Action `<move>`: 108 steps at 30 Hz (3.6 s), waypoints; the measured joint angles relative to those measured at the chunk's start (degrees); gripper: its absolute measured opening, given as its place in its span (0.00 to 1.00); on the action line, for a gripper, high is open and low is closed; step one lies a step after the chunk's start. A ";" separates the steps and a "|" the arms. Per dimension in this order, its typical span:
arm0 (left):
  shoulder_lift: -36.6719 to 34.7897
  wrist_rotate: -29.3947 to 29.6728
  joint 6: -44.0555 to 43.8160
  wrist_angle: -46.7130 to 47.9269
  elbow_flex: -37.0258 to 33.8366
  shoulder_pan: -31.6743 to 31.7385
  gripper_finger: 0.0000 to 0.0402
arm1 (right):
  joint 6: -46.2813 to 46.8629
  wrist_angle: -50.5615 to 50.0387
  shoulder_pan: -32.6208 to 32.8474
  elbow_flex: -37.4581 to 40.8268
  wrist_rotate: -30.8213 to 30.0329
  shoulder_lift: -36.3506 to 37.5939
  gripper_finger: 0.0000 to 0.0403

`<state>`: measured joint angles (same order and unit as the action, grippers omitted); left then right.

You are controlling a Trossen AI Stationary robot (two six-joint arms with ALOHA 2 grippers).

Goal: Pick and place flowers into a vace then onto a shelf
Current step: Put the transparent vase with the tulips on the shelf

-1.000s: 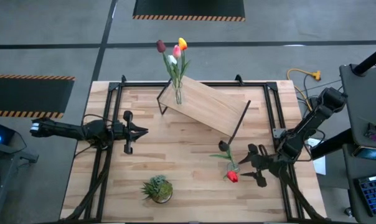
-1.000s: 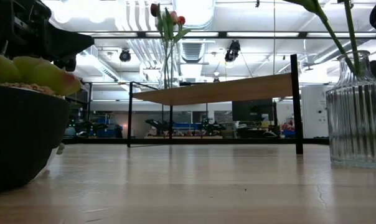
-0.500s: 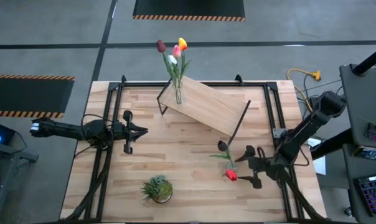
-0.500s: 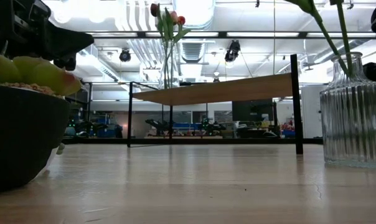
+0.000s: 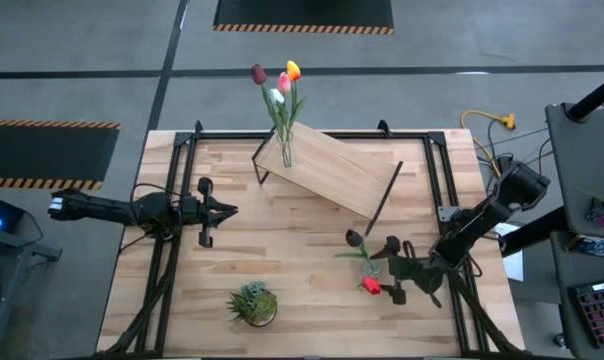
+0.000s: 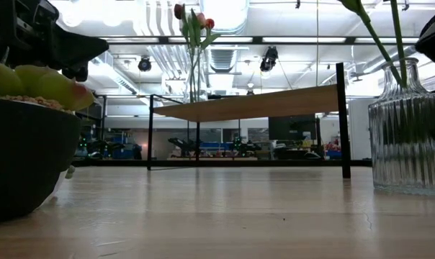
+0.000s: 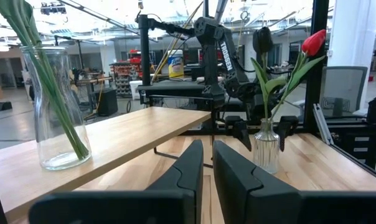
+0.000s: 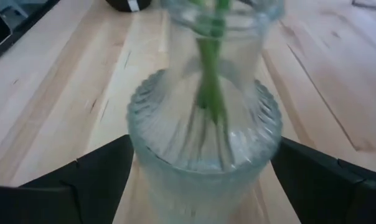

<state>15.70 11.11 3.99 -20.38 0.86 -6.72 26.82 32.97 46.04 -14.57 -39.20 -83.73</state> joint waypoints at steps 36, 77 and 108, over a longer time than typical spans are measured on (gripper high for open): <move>0.02 -0.02 0.00 0.02 0.02 0.00 0.04 | -10.70 9.64 -2.55 -3.13 0.22 -5.87 0.67; 0.02 0.92 -1.55 0.02 0.04 0.00 0.04 | -23.84 -34.11 -41.47 -31.73 13.54 20.00 0.66; 0.01 0.85 -1.77 0.02 0.04 0.00 0.04 | -20.33 -28.82 -53.62 -25.35 18.38 19.46 0.70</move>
<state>15.72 11.97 2.22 -20.36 0.91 -6.72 6.49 4.14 -7.58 -39.92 -20.82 -64.27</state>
